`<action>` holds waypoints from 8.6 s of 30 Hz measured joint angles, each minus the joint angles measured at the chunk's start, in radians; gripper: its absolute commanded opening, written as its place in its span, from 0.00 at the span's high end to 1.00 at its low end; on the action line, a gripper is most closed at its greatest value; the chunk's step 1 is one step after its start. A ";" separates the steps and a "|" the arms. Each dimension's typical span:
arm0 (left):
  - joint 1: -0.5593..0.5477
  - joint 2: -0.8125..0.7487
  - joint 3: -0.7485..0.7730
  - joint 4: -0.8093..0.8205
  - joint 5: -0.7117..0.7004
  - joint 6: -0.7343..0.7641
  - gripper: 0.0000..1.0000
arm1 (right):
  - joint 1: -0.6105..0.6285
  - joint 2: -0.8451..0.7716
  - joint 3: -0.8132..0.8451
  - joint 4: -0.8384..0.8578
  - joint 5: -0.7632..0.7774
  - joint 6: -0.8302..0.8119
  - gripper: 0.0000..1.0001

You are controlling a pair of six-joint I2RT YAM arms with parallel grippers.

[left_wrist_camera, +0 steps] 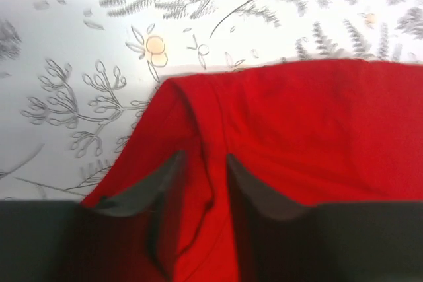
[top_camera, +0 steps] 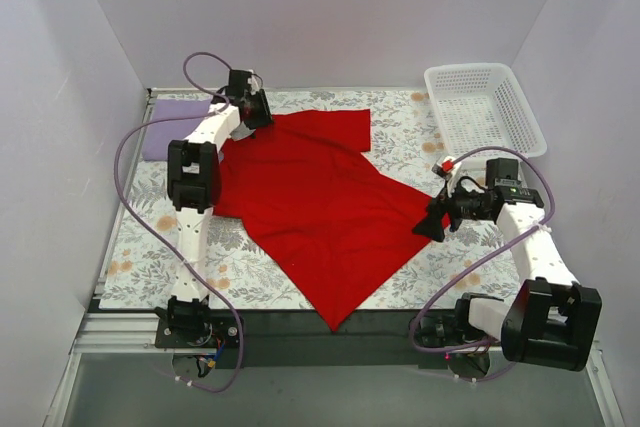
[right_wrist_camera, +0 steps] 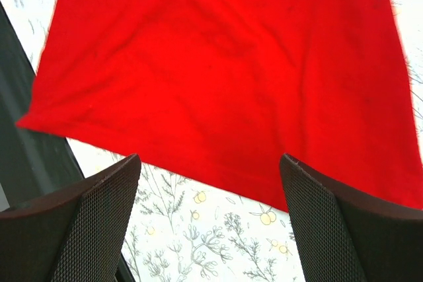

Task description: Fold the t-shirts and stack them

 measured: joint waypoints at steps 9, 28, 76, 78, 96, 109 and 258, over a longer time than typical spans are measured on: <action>-0.010 -0.434 -0.311 0.101 0.120 0.020 0.33 | 0.533 0.052 0.043 0.002 0.141 -0.114 0.10; 0.021 -1.841 -1.352 0.077 -0.103 -0.014 0.17 | 1.458 0.411 0.153 0.045 0.523 -0.235 0.42; 0.021 -1.519 -1.469 -0.090 0.037 -0.354 0.22 | 0.628 -0.373 -0.067 0.019 0.645 -0.124 0.01; 0.021 -1.509 -1.468 -0.095 0.017 -0.360 0.25 | 0.563 -0.350 -0.074 0.097 0.640 -0.036 0.02; 0.021 -1.144 -1.402 -0.040 -0.172 -0.371 0.52 | 0.210 -0.288 -0.111 0.211 0.158 0.104 0.04; 0.021 -1.072 -1.384 -0.021 -0.165 -0.351 1.00 | 0.172 -0.287 -0.113 0.211 0.110 0.102 0.04; 0.000 -1.574 -1.483 0.246 0.167 0.051 0.08 | 0.034 0.508 0.050 0.768 0.624 0.293 0.53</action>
